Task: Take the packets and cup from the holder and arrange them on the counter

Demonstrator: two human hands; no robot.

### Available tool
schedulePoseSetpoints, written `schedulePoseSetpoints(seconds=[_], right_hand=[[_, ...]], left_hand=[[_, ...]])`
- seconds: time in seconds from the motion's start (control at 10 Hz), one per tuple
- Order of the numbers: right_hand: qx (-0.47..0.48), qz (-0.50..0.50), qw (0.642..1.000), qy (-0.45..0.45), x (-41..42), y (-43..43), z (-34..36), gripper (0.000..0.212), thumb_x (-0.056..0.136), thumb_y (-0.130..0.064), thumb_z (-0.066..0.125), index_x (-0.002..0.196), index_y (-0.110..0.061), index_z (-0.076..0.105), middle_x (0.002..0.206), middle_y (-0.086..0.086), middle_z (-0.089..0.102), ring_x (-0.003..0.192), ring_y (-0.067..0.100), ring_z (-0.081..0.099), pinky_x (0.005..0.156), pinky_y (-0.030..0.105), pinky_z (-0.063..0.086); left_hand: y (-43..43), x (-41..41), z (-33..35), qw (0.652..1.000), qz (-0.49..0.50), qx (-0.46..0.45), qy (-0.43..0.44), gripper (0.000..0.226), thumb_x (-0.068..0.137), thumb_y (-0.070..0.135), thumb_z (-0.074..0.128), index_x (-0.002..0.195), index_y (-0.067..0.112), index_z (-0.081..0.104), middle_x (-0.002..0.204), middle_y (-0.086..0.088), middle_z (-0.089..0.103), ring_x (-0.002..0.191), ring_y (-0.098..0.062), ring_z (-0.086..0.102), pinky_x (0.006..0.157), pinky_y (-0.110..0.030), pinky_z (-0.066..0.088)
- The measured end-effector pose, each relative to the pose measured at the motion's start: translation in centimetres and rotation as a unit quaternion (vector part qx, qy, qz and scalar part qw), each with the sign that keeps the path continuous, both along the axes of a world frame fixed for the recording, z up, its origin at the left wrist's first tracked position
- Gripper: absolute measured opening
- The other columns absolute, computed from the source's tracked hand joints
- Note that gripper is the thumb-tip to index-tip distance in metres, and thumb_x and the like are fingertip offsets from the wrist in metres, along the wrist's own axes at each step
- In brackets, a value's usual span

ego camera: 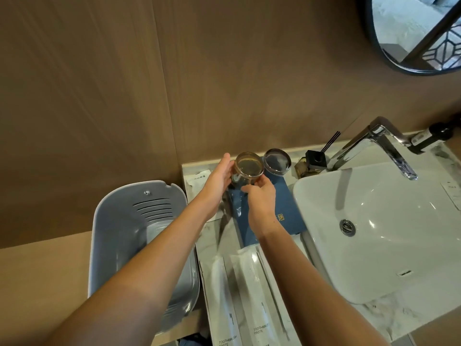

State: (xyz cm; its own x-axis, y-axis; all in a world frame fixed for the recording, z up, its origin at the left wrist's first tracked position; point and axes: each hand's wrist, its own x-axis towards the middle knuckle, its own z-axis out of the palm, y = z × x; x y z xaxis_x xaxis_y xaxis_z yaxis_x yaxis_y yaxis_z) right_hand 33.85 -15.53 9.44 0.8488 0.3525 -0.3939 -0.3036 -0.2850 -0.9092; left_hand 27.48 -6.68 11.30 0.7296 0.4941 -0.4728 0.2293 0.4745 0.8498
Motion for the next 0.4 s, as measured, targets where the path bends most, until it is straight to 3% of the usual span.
schedulePoseSetpoints(seconds=[0.2, 0.3, 0.4], right_hand=[[0.01, 0.023, 0.999, 0.04, 0.6, -0.4, 0.8, 0.04, 0.08, 0.002, 0.058, 0.117, -0.01, 0.069, 0.109, 0.006, 0.075, 0.097, 0.019, 0.065, 0.087, 0.033, 0.051], [0.004, 0.053, 0.997, 0.049, 0.9, -1.0, 1.0, 0.026, 0.082, 0.001, 0.059, 0.106, -0.006, 0.066, 0.084, 0.001, 0.064, 0.073, 0.014, 0.053, 0.069, 0.027, 0.042], [-0.023, 0.083, 0.995, 0.052, 0.0, -2.7, 1.3, 0.022, 0.086, 0.0, 0.06, 0.084, -0.021, 0.054, 0.076, -0.007, 0.052, 0.072, 0.01, 0.047, 0.069, 0.026, 0.038]], left_hand=[[-0.2, 0.6, -0.1, 1.0, 0.007, -0.002, -0.005, 0.065, 0.105, 0.056, 0.034, 0.157, 0.017, 0.036, 0.165, -0.001, 0.037, 0.155, -0.02, 0.027, 0.129, -0.043, 0.015], [0.1, 0.4, -0.1, 1.0, -0.012, 0.005, 0.005, 0.078, 0.099, 0.068, 0.036, 0.16, 0.021, 0.03, 0.168, 0.001, 0.029, 0.157, -0.021, 0.022, 0.129, -0.045, 0.011], [0.3, -1.3, -1.4, 0.998, 0.046, 0.023, 0.033, 0.073, 0.1, 0.067, 0.034, 0.161, 0.027, 0.028, 0.169, 0.003, 0.027, 0.156, -0.02, 0.024, 0.125, -0.044, 0.012]])
